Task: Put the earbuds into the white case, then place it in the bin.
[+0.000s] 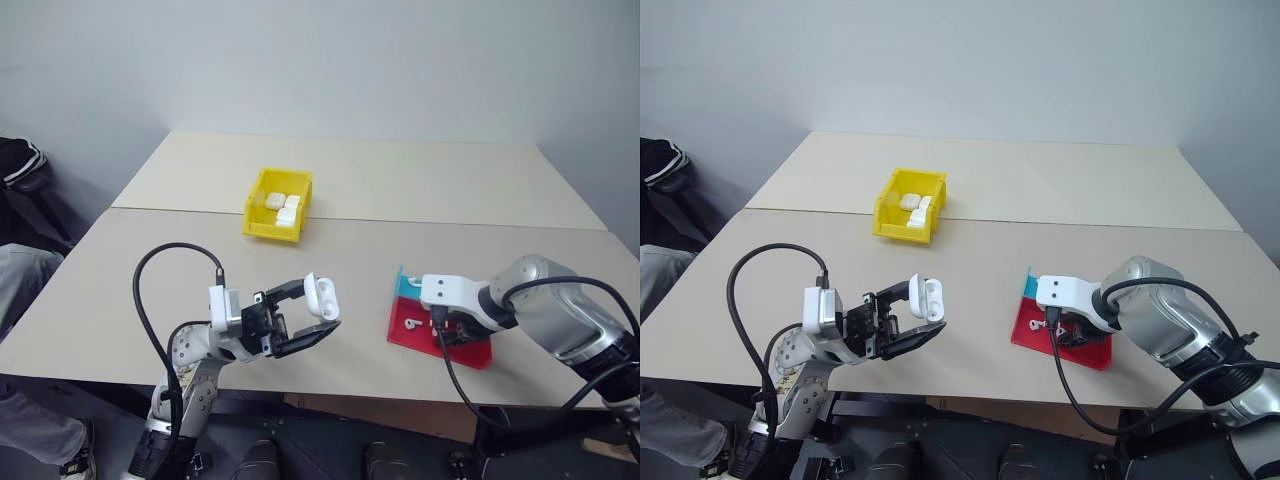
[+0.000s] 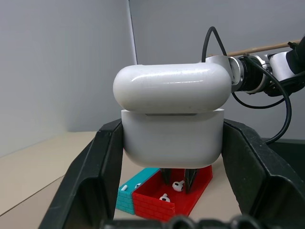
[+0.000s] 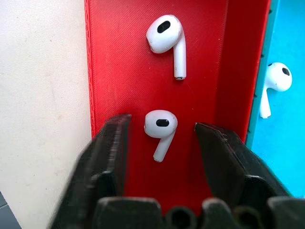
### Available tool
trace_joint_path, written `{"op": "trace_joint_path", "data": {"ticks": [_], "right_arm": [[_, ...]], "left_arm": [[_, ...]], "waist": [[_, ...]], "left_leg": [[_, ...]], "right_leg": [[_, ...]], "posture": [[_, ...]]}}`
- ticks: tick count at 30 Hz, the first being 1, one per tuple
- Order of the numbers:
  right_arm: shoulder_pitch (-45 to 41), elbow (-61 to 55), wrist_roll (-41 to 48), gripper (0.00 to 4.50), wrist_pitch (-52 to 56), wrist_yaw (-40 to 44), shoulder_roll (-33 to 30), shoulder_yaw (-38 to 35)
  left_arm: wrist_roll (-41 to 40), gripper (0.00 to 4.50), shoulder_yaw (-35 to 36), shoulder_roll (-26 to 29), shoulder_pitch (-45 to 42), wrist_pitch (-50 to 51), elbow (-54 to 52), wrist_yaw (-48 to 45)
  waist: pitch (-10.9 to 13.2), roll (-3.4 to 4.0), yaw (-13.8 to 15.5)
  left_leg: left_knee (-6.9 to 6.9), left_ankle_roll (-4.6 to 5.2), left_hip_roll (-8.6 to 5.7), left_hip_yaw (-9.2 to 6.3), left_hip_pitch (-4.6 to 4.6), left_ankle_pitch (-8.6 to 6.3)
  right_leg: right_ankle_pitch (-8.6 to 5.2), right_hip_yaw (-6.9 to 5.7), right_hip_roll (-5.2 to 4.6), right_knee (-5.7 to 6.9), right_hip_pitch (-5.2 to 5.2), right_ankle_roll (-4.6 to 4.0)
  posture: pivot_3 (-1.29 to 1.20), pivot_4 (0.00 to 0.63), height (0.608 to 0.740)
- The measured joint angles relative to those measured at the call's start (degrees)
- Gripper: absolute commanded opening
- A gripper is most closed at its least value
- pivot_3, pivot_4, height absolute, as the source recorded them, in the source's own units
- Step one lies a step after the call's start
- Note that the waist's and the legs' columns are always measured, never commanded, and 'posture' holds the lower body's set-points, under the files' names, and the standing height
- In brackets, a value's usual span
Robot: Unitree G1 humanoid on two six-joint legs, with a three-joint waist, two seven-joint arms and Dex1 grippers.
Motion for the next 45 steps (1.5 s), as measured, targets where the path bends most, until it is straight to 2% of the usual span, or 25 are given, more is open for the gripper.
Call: {"op": "trace_joint_path", "data": {"ticks": [22, 26, 37, 41, 45], "right_arm": [[0.3, -0.3, -0.9, 2.13, -1.2, 0.5, -0.1, 0.0], [0.8, -0.5, -0.9, 1.26, -1.2, 1.0, -0.7, -0.1], [1.1, -0.9, -1.1, 1.26, -1.3, 0.9, -0.7, -0.4], [1.3, -1.1, -1.2, 0.66, -1.5, 1.0, -0.8, -0.5], [2.2, -1.7, -0.7, 0.66, -1.3, 0.9, -0.8, -1.8]], "left_arm": [[0.8, 2.77, -0.3, 0.5, 0.2, 0.1, -0.2, 1.2], [0.8, 2.77, -0.5, 0.6, 0.2, 0.2, -0.2, 1.2], [0.9, 2.77, -0.9, 0.9, 0.2, 0.4, -0.2, 1.4], [1.0, 2.77, -0.9, 0.9, 0.2, 0.4, -0.2, 1.6], [0.9, 2.77, -0.9, 1.0, 0.2, 0.9, -0.2, 1.7]], "waist": [[0.0, 0.00, 0.0], [0.0, 0.00, 0.1], [0.0, 0.00, 0.1], [0.0, 0.00, 0.1], [0.0, 0.00, 0.1]], "left_leg": [[-0.03, -0.01, 0.00, 0.01, 0.00, -0.01], [-0.06, -0.01, 0.00, 0.00, 0.00, -0.01], [-0.12, -0.01, 0.01, 0.01, -0.01, -0.01], [-0.12, -0.01, 0.01, 0.01, -0.01, -0.01], [-0.14, -0.01, 0.01, 0.02, -0.02, -0.01]], "right_leg": [[0.00, -0.01, -0.01, -0.08, 0.00, -0.01], [0.00, -0.01, -0.01, -0.15, 0.01, -0.01], [0.00, -0.02, -0.01, -0.26, 0.02, -0.01], [0.00, -0.03, -0.01, -0.30, 0.03, 0.00], [0.00, -0.03, -0.01, -0.31, 0.02, 0.00]], "posture": [[0.00, 0.150, 0.740], [0.00, 0.150, 0.740], [0.00, 0.150, 0.740], [0.00, 0.150, 0.740], [0.00, 0.150, 0.740]]}}
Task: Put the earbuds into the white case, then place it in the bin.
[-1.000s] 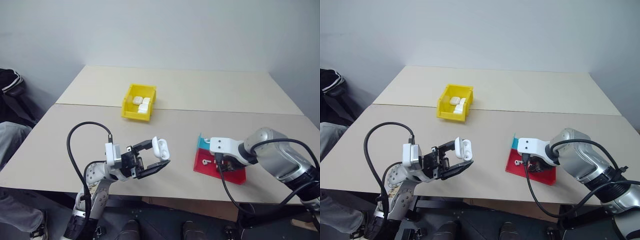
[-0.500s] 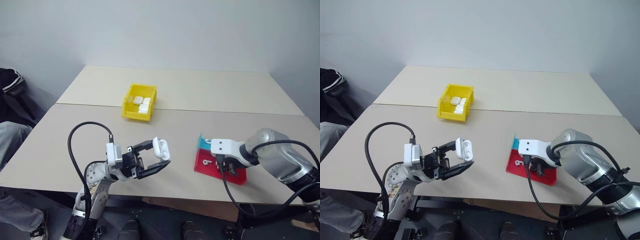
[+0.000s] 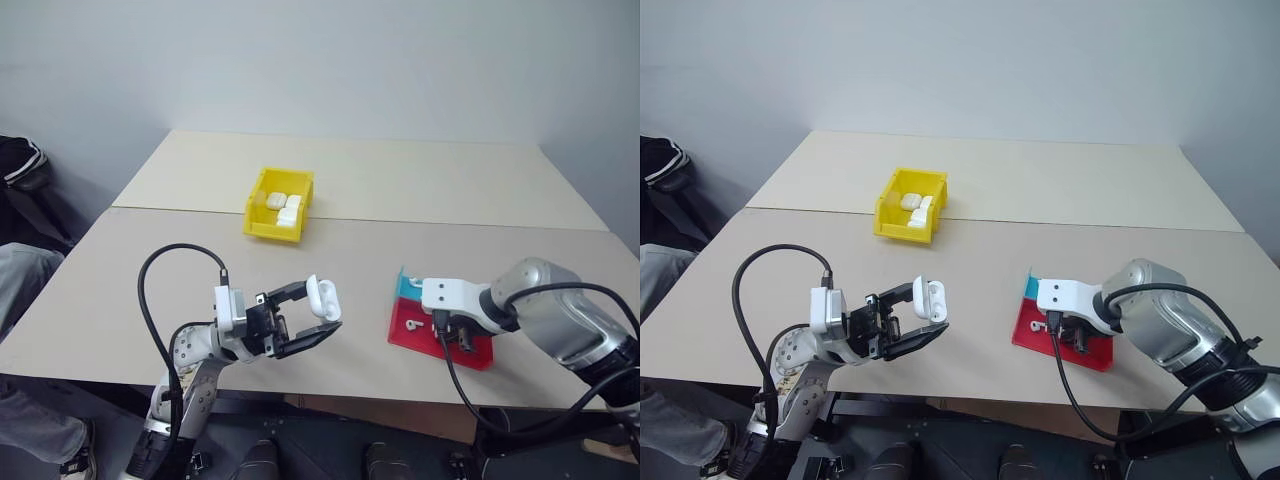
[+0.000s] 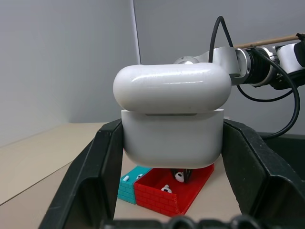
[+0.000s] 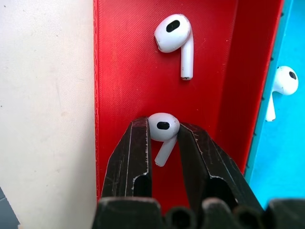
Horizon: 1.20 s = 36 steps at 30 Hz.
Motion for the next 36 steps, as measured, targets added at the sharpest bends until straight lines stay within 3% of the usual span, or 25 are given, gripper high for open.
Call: {"op": "trace_joint_path", "data": {"ticks": [6, 11, 14, 19, 24, 36], "right_arm": [[1.8, -4.9, 3.8, 0.66, 2.0, 0.6, -1.5, -5.2], [3.5, -11.5, 16.5, 0.66, 4.1, 1.6, -1.8, -25.9], [1.1, -12.8, 27.5, 0.66, 5.2, 0.2, 5.1, -40.4], [-1.1, -14.7, 42.1, 0.66, 3.0, -5.3, 16.9, -51.5], [-0.8, -16.4, 50.9, 0.66, -2.5, -8.3, 23.7, -52.5], [1.3, -16.7, 52.8, 0.66, -15.9, -11.2, 30.4, -43.4]], "left_arm": [[-0.2, 2.77, -0.1, -0.1, -1.0, 0.8, -0.1, 0.3], [-3.8, 2.77, 0.7, -0.2, -5.2, 4.2, -1.5, 0.4], [-6.7, 2.77, 1.3, -0.2, -7.0, 6.8, -3.6, 0.8], [-9.1, 2.77, 1.2, -1.1, -9.3, 8.7, -4.6, 0.2], [-9.5, 2.77, 0.6, -2.1, -11.2, 9.4, -4.4, -1.9], [-9.6, 2.77, 0.2, -3.0, -13.0, 12.2, -3.1, -3.2]], "waist": [[0.0, 0.00, 0.1], [0.0, -0.01, 0.3], [0.0, -0.03, 0.0], [0.0, -0.03, 0.1], [0.0, -0.03, 0.1], [0.0, -0.02, 0.0]], "left_leg": [[-0.08, 0.01, 0.00, -0.01, -0.09, 0.00], [-0.04, 0.01, 0.00, -0.04, -0.24, 0.01], [-0.06, 0.03, 0.02, -0.06, -0.24, 0.01], [-0.05, 0.05, 0.02, -0.11, -0.24, 0.02], [-0.08, 0.12, 0.02, -0.13, -0.25, 0.07], [-0.08, 0.12, 0.02, -0.13, -0.25, 0.07]], "right_leg": [[0.00, -0.01, 0.01, -0.02, -0.06, 0.00], [0.00, -0.07, 0.01, -0.08, -0.09, 0.01], [0.02, -0.09, 0.03, -0.25, 0.03, 0.03], [0.04, -0.10, 0.07, -0.26, 0.08, 0.05], [0.04, -0.10, 0.07, -0.26, 0.07, 0.04], [0.05, -0.09, 0.08, -0.26, 0.06, 0.02]], "posture": [[0.00, 0.150, 0.740], [0.00, 0.150, 0.740], [0.00, 0.150, 0.740], [0.00, 0.150, 0.740], [0.00, 0.150, 0.740], [0.00, 0.150, 0.740]]}}
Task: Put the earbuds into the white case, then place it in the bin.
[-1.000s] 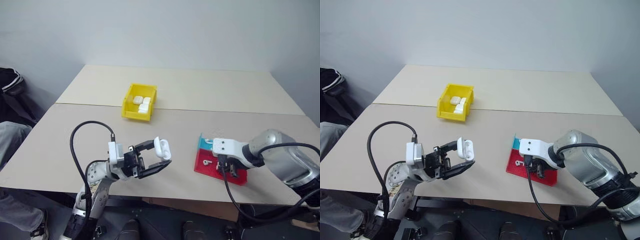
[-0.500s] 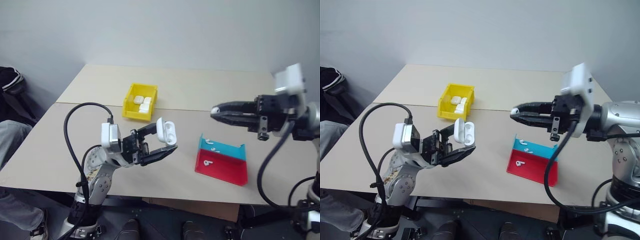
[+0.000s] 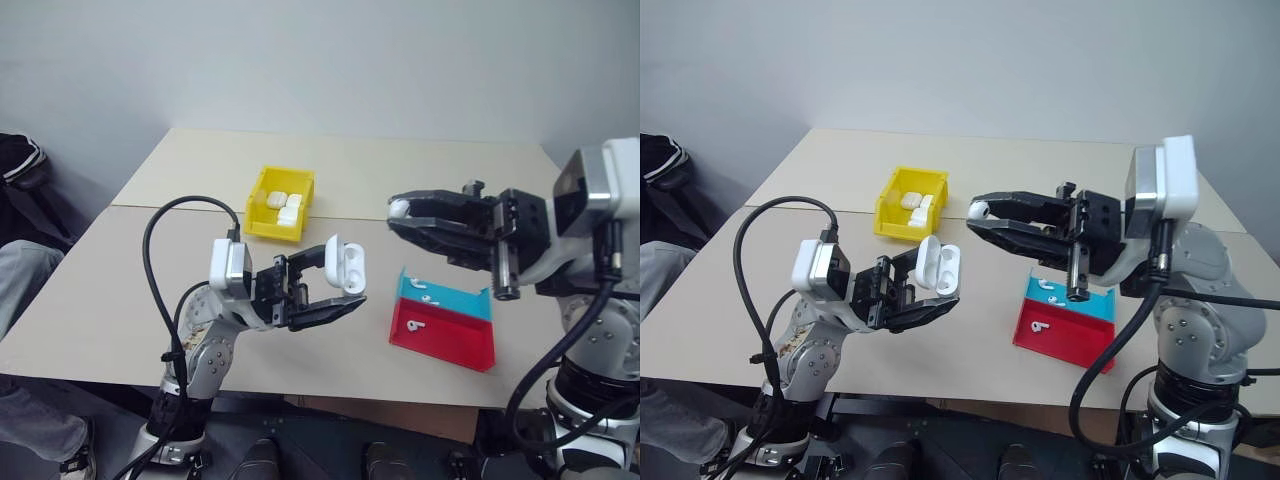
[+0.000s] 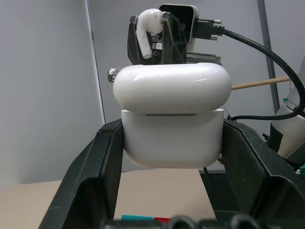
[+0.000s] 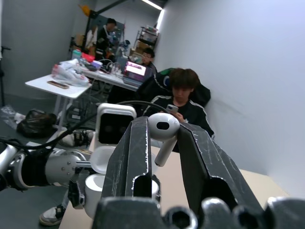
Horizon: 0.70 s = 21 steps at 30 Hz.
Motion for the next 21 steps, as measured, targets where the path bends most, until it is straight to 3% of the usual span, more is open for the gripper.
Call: {"op": "trace_joint_path", "data": {"ticks": [21], "right_arm": [[4.3, 4.6, -5.2, 0.66, -14.2, 2.0, -0.1, 8.8]], "left_arm": [[0.8, 2.77, -1.2, 1.4, 0.0, 1.7, -1.3, -1.1]], "waist": [[0.0, 0.00, 0.0]], "left_leg": [[-0.05, -0.03, 0.01, 0.00, 0.00, -0.02]], "right_leg": [[0.00, -0.01, 0.00, -0.02, -0.02, -0.01]], "posture": [[0.00, 0.150, 0.740]]}}
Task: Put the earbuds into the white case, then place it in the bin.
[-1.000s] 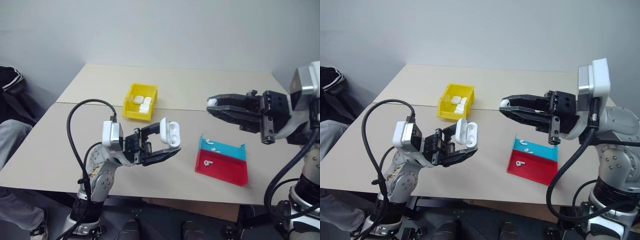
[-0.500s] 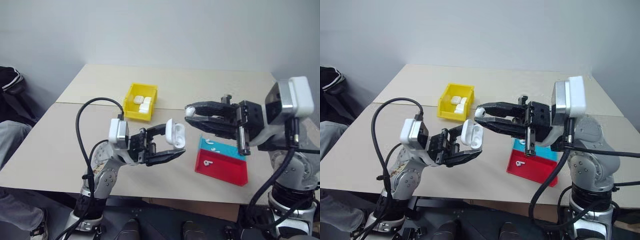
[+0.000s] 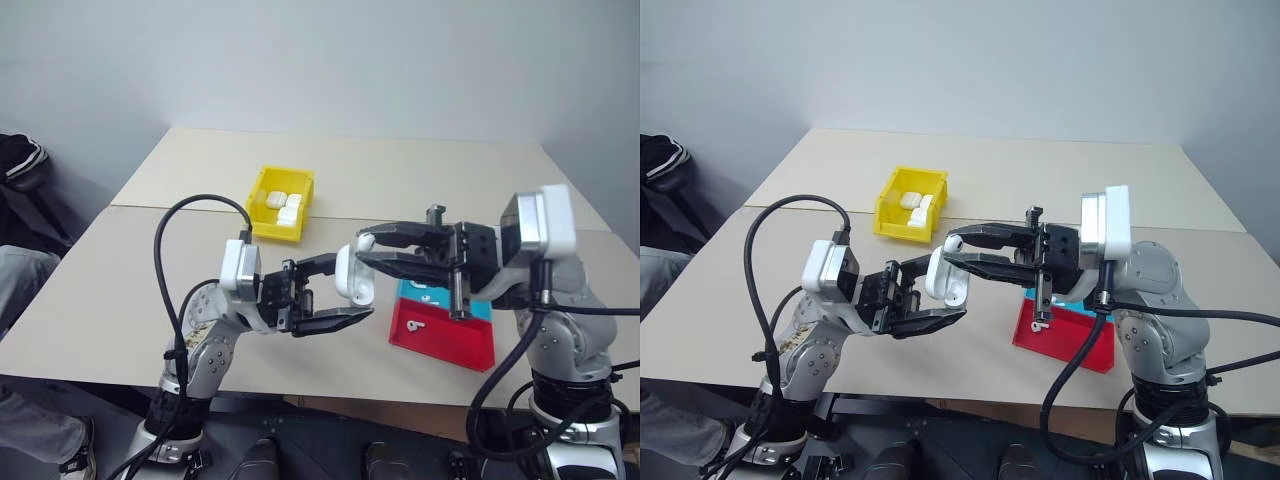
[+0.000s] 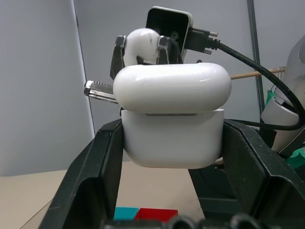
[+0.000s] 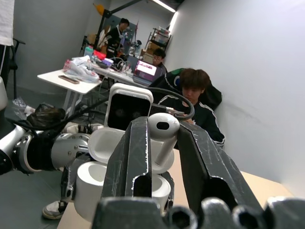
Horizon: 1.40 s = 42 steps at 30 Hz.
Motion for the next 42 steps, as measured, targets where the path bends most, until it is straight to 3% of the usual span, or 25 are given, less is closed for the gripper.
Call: {"op": "trace_joint_path", "data": {"ticks": [17, 23, 33, 37, 42], "right_arm": [[1.9, 1.6, -1.8, 0.66, -3.6, 2.4, -1.5, 1.5], [2.4, 2.0, -3.2, 2.51, -6.0, 3.0, -1.9, 2.1], [2.7, 2.7, -4.8, 2.51, -8.9, 4.7, -3.6, 2.8], [2.2, 4.6, -2.9, 2.51, -7.1, 5.9, -8.4, 0.6], [-6.4, 16.3, -9.3, 2.51, 0.1, 7.4, -25.2, 0.7]], "left_arm": [[1.1, 2.77, -0.1, 0.4, 0.0, 0.0, -0.1, 0.0], [1.4, 2.77, -0.1, 0.8, 0.1, 0.0, -0.1, -0.1], [3.3, 2.77, -0.2, 1.1, 0.1, -0.2, 0.8, -0.3], [5.7, 2.77, -0.1, 1.2, 0.1, -2.9, 2.4, -0.5], [10.9, 2.77, 0.1, 3.7, 1.6, -8.0, 6.7, -1.4]], "waist": [[0.0, 0.00, 0.0], [0.0, 0.00, 0.0], [0.0, 0.00, 0.1], [0.0, 0.00, 0.2], [0.0, 0.03, 0.0]], "left_leg": [[0.00, 0.00, 0.00, 0.00, 0.00, 0.00], [0.00, -0.01, 0.00, 0.00, 0.00, -0.01], [0.00, -0.01, 0.00, 0.00, 0.00, -0.01], [0.03, -0.01, 0.00, 0.01, 0.00, -0.01], [0.00, -0.04, 0.01, 0.05, 0.01, -0.02]], "right_leg": [[0.00, 0.00, 0.00, -0.01, 0.00, 0.00], [0.00, 0.00, 0.00, -0.01, 0.00, 0.00], [0.00, 0.00, 0.00, -0.02, 0.00, 0.00], [0.00, 0.00, 0.00, -0.04, 0.03, 0.00], [0.05, 0.02, -0.02, -0.10, -0.05, -0.08]], "posture": [[0.00, 0.150, 0.740], [0.00, 0.150, 0.740], [0.00, 0.150, 0.740], [0.00, 0.150, 0.740], [0.00, 0.150, 0.740]]}}
